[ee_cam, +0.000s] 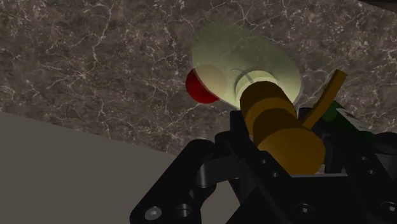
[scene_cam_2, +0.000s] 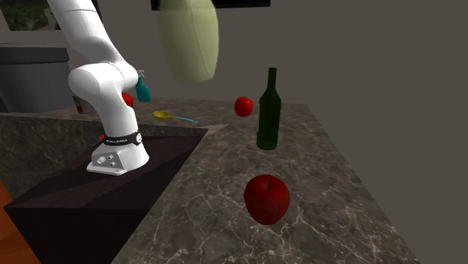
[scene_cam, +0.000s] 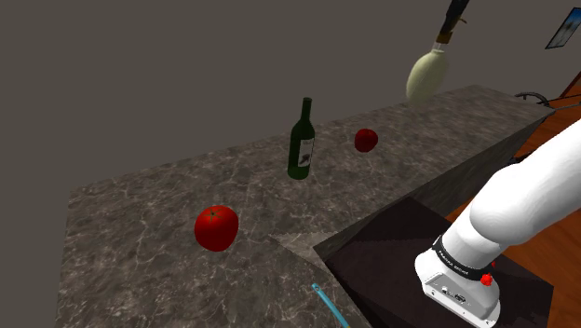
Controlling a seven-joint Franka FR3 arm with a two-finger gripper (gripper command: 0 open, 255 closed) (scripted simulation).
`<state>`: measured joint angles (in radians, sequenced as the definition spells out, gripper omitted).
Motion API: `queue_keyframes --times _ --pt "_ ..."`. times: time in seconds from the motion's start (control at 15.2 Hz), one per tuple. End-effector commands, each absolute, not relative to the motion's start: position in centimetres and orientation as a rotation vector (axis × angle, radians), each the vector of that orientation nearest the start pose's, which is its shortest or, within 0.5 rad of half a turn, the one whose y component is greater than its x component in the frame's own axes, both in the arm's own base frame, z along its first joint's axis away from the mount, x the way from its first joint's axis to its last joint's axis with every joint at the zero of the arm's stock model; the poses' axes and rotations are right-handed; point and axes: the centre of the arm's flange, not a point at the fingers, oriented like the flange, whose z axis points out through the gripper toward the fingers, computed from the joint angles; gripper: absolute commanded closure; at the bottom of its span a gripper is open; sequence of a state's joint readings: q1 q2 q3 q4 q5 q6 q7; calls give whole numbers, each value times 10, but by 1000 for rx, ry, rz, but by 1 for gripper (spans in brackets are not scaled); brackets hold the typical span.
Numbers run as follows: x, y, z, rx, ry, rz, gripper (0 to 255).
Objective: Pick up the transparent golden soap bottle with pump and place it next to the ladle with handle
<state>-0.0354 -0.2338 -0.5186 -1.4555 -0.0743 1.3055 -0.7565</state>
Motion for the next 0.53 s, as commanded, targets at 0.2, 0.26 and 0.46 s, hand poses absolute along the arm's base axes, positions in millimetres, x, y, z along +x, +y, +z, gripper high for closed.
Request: queue_keyframes --times 0.2,0.26,0.46 --pt "323 -229 757 -3123 -297 -108 255" --pt "317 -217 757 -3123 -297 -108 255" --pt "297 -183 757 -3123 -297 -108 255"
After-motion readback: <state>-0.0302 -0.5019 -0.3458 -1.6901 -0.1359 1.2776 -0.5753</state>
